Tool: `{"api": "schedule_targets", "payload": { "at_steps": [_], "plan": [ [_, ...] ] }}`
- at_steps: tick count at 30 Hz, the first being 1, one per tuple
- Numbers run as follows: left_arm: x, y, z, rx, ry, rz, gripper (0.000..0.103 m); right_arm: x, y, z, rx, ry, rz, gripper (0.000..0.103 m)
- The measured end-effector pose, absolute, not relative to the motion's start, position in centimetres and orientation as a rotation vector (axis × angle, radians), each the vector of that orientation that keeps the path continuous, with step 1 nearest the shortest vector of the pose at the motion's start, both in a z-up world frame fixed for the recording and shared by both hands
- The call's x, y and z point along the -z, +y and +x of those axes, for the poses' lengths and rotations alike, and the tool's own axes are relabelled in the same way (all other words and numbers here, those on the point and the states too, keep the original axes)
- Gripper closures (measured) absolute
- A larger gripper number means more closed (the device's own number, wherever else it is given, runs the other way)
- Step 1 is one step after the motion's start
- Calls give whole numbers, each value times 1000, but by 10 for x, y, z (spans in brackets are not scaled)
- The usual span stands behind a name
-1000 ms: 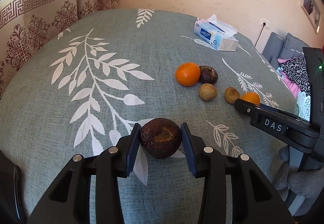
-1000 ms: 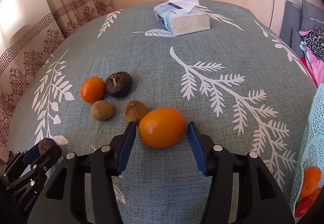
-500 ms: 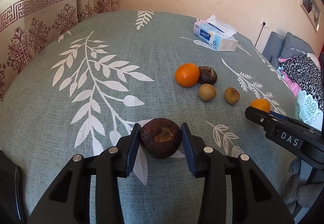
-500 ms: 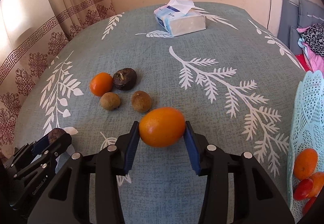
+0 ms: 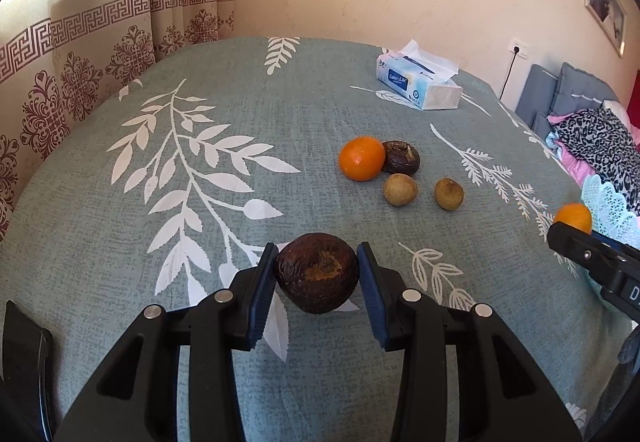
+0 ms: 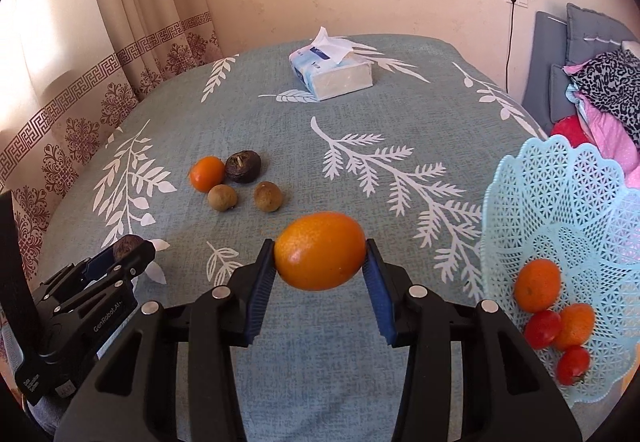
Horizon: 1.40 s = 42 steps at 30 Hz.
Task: Organize fruits
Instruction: 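Drop the oval orange into the basket with the right gripper while the left carries the brown fruit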
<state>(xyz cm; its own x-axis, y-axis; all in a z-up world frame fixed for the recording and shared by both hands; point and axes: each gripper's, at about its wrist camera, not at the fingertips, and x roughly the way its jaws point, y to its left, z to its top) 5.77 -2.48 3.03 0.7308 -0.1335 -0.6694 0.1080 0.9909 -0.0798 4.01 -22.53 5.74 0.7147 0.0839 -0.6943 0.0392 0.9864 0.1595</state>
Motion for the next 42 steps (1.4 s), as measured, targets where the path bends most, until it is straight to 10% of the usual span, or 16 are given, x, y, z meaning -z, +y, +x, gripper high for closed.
{"api": "schedule_targets", "payload": {
  "at_steps": [42],
  "plan": [
    [-43, -62, 39, 209, 743, 28, 62, -58, -394, -63, 399, 681, 350, 51]
  ]
}}
